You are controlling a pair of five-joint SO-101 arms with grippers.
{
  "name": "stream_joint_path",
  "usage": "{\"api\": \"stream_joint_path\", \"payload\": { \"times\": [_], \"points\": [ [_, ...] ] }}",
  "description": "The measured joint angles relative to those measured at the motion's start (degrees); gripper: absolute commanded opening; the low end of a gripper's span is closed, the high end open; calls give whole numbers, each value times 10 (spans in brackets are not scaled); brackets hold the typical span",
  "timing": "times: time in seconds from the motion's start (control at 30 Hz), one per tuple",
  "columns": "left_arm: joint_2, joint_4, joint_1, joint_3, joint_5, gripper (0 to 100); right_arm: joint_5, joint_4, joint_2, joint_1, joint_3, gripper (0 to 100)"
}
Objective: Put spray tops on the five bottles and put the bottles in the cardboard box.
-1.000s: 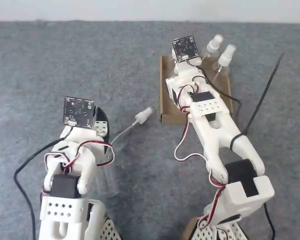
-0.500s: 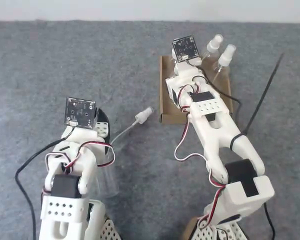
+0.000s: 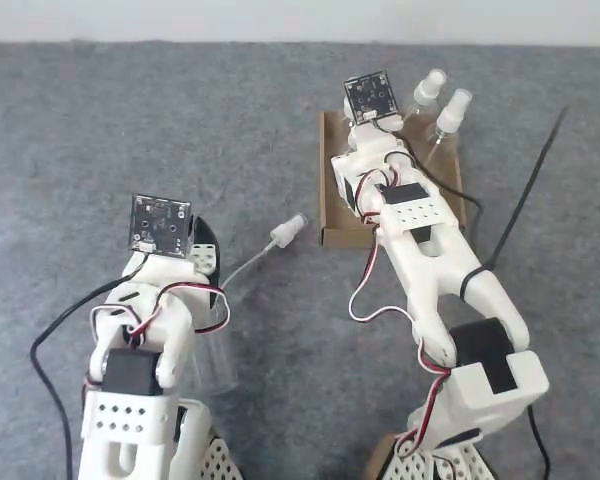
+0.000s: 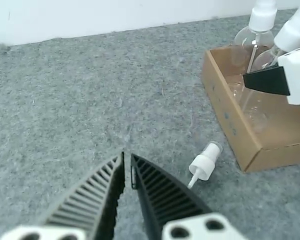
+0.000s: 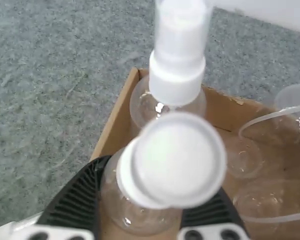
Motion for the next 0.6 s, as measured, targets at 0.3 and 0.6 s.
{"api": "stream_joint_path", "payload": {
  "times": [0.3,0.6],
  "points": [
    [0,0,1,0,0,12,0,0,0,0,0,139],
    [0,0,1,0,0,12,0,-1,0,0,0,184]
  ]
}}
